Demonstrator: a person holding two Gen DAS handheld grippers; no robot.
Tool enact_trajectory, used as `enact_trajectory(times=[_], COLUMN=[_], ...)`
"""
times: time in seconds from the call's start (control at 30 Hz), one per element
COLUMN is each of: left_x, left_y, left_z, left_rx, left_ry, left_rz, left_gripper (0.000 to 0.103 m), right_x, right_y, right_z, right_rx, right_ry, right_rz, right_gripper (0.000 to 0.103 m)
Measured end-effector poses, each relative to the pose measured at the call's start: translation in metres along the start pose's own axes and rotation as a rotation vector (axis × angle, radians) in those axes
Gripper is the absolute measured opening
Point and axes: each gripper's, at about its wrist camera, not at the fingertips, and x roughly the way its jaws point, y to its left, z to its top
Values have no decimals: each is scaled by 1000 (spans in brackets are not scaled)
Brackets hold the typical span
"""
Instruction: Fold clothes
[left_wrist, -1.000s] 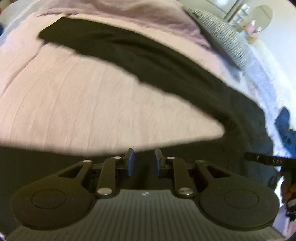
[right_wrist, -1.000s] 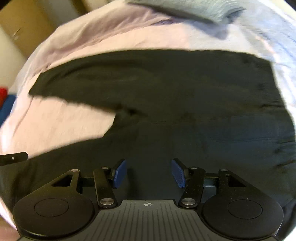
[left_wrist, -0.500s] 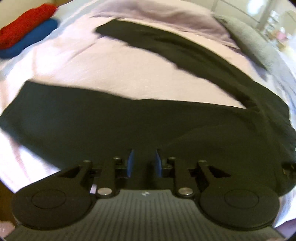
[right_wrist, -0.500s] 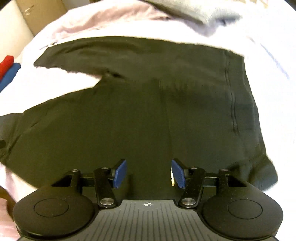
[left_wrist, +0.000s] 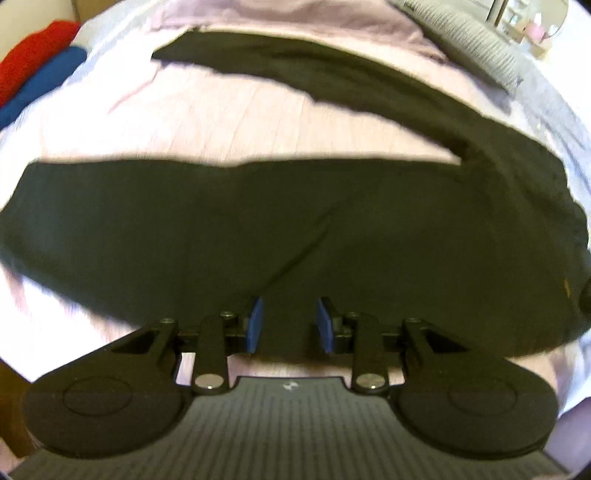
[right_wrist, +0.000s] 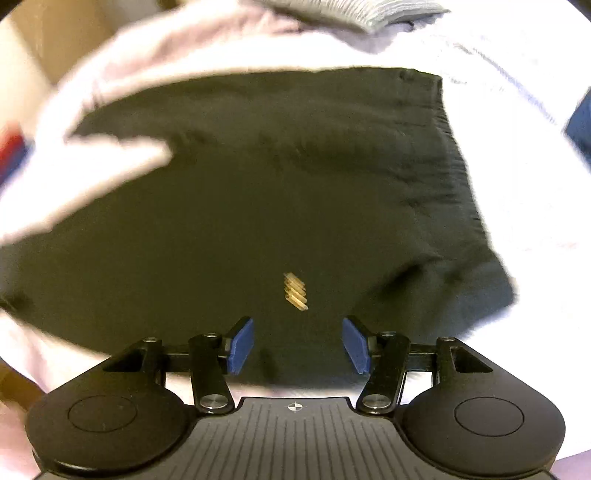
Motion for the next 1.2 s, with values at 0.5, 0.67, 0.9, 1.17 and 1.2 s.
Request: enact_trajectory(times=[0.5,0.67,0.9,1.17,1.2], left_x=[22,25,-24,-100,-106], left_y=[78,124,185,86,69], left_z=[9,29,59,55,53], left_rx=[-147,-87,-296,-239,-233], left_ry=[-24,-15,-32,-30,-18], left_rz=[56,236,339,133,102], left_gripper=[24,33,28,37,37], right_x=[19,34,18,-32,-38], right_y=[6,25,37,47,48], right_z=[16,23,49,55,53], right_rx=[217,163,131,73,75], right_ry=[1,51,63,71,66], right_rz=[107,81,-43,21,32], right_gripper=[57,57,58,58,58])
